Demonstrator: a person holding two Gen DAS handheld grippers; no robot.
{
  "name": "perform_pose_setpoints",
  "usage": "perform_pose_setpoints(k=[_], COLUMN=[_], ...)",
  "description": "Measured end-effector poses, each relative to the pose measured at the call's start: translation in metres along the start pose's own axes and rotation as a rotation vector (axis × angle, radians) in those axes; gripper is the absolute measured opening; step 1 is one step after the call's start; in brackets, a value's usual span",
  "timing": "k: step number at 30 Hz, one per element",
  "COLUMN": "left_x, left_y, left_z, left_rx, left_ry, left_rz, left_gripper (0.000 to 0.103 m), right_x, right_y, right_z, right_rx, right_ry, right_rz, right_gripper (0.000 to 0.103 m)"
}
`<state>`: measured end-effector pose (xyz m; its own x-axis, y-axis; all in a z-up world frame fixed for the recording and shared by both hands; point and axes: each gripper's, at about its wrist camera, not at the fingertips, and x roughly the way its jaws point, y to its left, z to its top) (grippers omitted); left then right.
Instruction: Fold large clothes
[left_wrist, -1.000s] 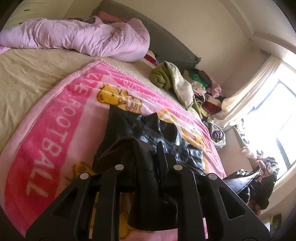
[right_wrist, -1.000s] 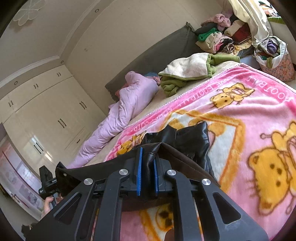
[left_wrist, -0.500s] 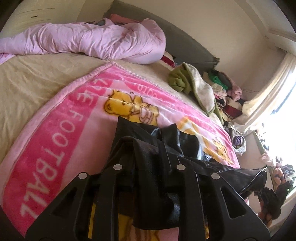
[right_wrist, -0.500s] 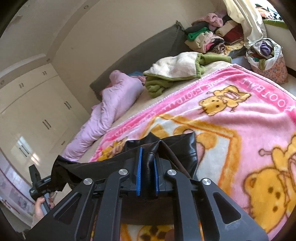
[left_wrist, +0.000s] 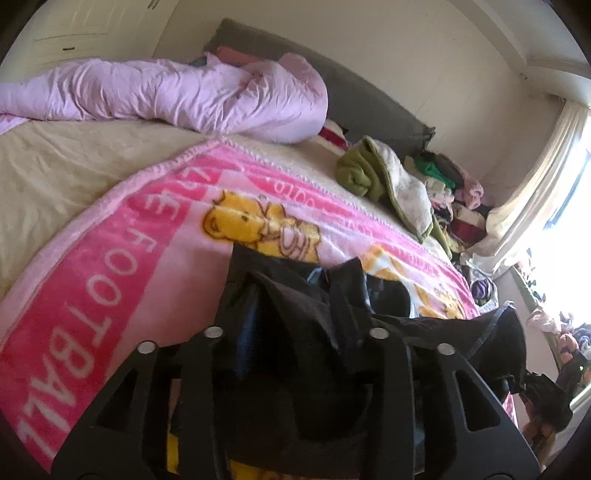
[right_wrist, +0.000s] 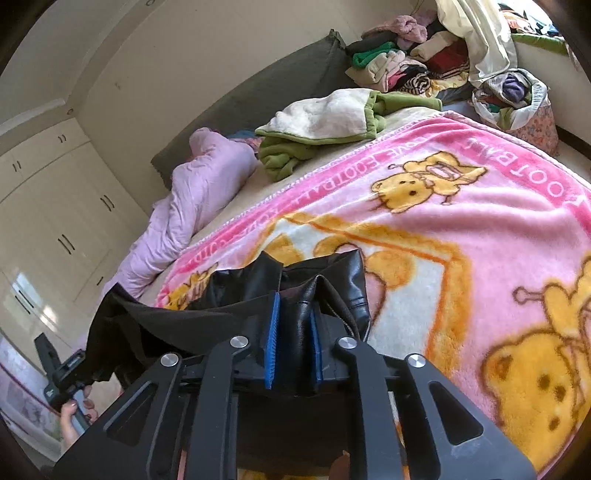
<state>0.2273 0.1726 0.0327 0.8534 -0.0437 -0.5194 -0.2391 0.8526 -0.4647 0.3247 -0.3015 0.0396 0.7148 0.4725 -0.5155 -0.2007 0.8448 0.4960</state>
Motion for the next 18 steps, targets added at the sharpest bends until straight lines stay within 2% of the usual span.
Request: perform_pose_setpoints(k=[3, 5, 6, 7, 10, 12, 18], left_x=[-0.006, -0.007, -0.007, -0.005, 0.003, 0.013, 0.053], left_y=[0.003, 0.007, 0.009, 0.012, 0.018, 0.018, 0.006], left_z=[0.001, 0.002, 0.002, 0.002, 0.000, -0.002, -0.009], left_rx=[0.006, 0.011, 0.011, 0.007, 0.016, 0.046, 0.160], left_ry=[-0.029, -0.034, -0.033, -0.026, -0.003, 0.021, 0.114], left_rz=[0.013, 0.031, 0.038, 0.044, 0.072, 0.109, 0.162], left_gripper=[0.043, 0.043, 0.043, 0.043, 0.043, 0.043, 0.051], right_x=[0.006, 0.007, 0.007, 0.006, 0.007, 0.009, 0.038], right_y=[0.001, 0.002, 0.003, 0.003, -0.002, -0.005, 0.000], right_z=[-0.001, -0.002, -0.002, -0.001, 0.000, -0.001, -0.005], right_rx=[-0.003, -0.009, -0.012, -0.017, -0.025, -0.044, -0.221], right_ry=[-0.005, -0.015, -0.038, -0.050, -0.058, -0.053, 0.017], right_rz=[-0.016, -0.028, -0.051, -0.064, -0.047, -0.067, -0.207], right_gripper=[0.022, 0.036, 0.050, 0.055, 0.056, 0.060, 0.063])
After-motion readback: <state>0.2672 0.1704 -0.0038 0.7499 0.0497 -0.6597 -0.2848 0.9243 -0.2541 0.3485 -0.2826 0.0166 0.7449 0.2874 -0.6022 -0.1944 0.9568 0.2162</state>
